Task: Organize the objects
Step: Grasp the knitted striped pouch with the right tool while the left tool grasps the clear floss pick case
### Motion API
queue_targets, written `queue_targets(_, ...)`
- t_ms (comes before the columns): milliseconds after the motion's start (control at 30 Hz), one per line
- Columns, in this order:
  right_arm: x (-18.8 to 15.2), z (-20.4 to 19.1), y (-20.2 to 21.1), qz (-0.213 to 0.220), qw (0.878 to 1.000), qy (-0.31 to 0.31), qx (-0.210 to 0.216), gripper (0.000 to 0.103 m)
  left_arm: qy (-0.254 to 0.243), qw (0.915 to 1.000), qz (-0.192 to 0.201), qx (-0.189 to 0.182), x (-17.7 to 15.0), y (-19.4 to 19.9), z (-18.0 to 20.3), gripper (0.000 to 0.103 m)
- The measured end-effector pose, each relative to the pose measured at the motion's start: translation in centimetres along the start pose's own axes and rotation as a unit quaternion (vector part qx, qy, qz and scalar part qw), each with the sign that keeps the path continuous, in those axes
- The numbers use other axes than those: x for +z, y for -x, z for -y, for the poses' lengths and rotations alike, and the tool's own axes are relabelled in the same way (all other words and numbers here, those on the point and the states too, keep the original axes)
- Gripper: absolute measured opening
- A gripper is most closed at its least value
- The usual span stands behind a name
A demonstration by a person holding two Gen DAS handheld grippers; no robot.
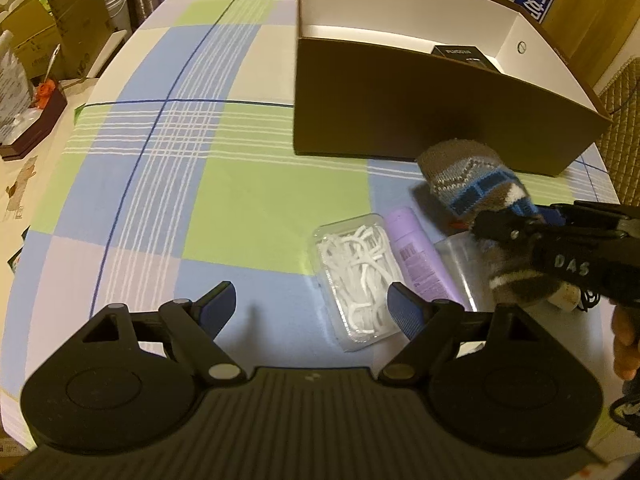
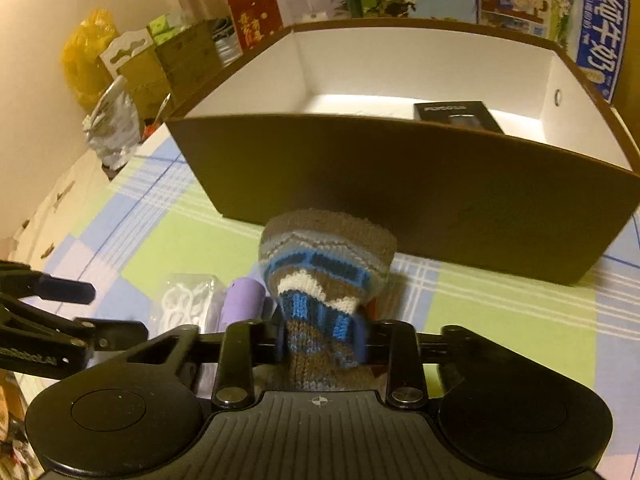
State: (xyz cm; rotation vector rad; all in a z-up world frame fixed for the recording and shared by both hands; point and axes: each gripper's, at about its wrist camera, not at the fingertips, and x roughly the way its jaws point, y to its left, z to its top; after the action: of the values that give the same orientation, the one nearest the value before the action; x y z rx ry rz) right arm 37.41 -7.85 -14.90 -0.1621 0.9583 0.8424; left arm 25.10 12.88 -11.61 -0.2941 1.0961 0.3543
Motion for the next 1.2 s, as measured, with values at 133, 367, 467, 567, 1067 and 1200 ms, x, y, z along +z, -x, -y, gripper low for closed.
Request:
queue_targets(133, -0.2, 1.1, 1.7, 0.019, 0.999, -0.026, -0.009, 0.025, -0.007, 0.9999, -0.001, -0.008, -0.2, -0.7, 0.8, 0.080)
queue_targets(367, -0.5, 3.1, 4.5, 0.035, 0.997, -0.069, -0.032, 0.025, -0.026, 0.9996, -0.010, -0.009, -0.1, -3.0, 2.7, 0.080)
queue_targets(467, -0.7, 3.9, 5.4, 0.039, 0.995, -0.078, -0.041, 0.025, -0.020, 0.9997, -0.016, -0.003, 0.1, -4.2, 2.9, 0.079)
queue_targets(567, -1.1, 4.5, 6.1, 0.041, 0.994, -0.089, -0.051, 0.025, -0.022, 0.9996, -0.016, 0.003, 0.4, -5.0, 3.0, 0.070)
queue_targets(1067, -1.0, 5.3, 8.2, 0.057, 0.993, -0.085, -0.053, 0.025, -0.042, 0.9989, 0.011, 0.018, 1.6, -3.6, 2.1, 0.054)
queue_targets(1200, 0.3, 5.1, 9.4, 0.078, 0.994, -0.067, -0.047, 0.025, -0.032, 0.9989, 0.031, 0.015, 2.7, -1.2, 1.2, 0.054)
